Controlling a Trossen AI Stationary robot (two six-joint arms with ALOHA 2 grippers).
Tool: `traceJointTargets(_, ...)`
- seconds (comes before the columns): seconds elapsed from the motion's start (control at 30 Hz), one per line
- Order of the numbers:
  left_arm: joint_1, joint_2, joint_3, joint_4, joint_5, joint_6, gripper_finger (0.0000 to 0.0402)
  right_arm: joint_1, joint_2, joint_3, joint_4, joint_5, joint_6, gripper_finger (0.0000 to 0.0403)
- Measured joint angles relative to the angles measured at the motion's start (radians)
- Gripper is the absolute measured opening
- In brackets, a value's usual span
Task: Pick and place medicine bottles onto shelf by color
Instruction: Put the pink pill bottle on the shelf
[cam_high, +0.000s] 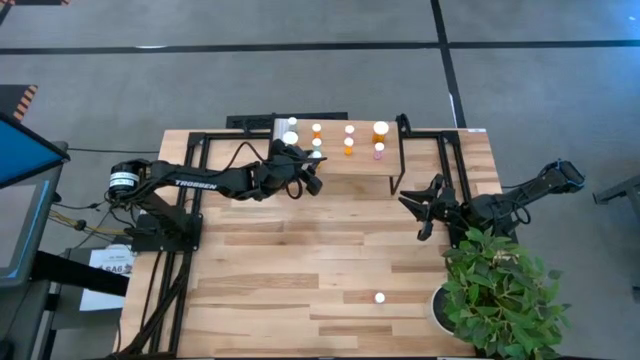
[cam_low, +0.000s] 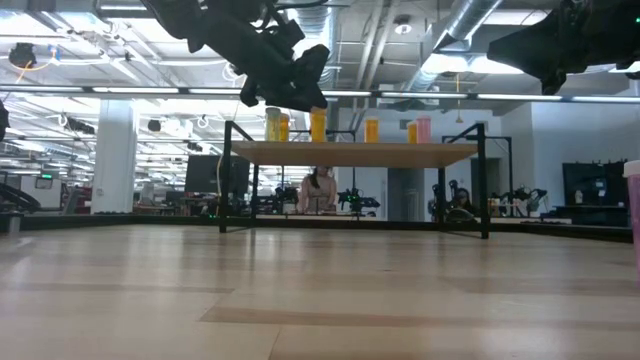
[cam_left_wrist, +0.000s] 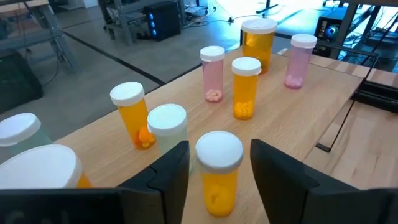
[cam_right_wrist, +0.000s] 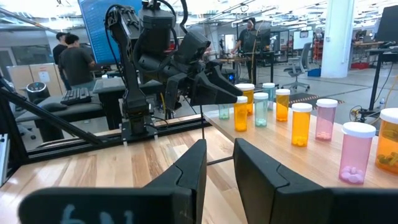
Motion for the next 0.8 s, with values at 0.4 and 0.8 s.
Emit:
traceJointTargets(0.4, -0.003, -0.002, 0.072, -0.031, -0.001, 0.085, 0.0183, 0.0, 0.0, 0.0, -0.019, 0.0, 0.0, 0.0102)
traceJointTargets(0.8, -0.124, -0.09, 0.211, -0.108, 0.224, 0.226, 0.0183, 0.0, 0.0, 0.0, -0.07, 0.001, 0.003, 0.0102)
